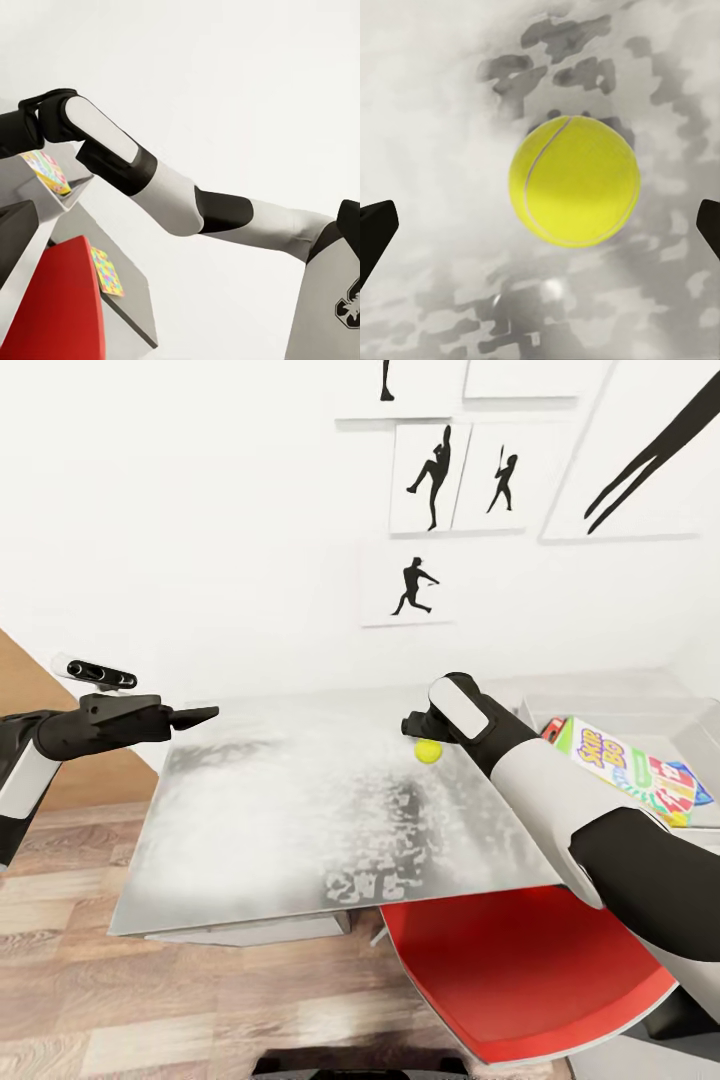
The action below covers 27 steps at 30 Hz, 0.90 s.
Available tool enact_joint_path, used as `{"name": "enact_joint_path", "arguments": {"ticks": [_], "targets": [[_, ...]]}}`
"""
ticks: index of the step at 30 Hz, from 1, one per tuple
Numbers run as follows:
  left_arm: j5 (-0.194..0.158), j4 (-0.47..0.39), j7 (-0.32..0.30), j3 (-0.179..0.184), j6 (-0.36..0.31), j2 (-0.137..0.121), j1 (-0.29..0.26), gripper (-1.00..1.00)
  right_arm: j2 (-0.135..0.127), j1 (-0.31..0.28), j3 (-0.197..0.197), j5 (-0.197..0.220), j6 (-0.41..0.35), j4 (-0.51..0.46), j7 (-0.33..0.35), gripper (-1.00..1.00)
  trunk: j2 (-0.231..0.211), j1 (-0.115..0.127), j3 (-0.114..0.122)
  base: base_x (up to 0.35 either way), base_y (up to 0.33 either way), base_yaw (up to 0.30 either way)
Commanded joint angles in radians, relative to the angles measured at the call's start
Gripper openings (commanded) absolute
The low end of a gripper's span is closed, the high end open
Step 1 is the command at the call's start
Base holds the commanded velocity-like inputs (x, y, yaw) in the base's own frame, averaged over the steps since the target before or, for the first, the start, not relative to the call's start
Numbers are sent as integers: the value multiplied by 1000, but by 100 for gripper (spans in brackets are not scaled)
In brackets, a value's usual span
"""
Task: Put all the toys in the child's room - the three board games (two on the bed and one on the table), the two jigsaw puzzles on the table, and the tennis ball on the table - inside the toy box on the table in the child's room.
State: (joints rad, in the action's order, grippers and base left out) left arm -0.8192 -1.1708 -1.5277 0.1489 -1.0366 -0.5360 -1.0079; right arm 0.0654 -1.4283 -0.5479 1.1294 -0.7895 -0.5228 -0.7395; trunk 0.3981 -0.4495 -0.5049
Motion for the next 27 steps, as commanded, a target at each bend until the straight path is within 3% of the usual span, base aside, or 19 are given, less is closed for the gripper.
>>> {"name": "enact_joint_path", "arguments": {"ticks": [1,27], "targets": [[-1,0,-5,3,-11,-1,-1,100,-1,-2,-6,10,-1,-1,-9,100,2,-1,-3,0,0,0],[-1,-1,-5,1,-11,-2,0,100,-3,-31,-3,10,-1,-3,-9,100,2,-1,-46,0,0,0]]}}
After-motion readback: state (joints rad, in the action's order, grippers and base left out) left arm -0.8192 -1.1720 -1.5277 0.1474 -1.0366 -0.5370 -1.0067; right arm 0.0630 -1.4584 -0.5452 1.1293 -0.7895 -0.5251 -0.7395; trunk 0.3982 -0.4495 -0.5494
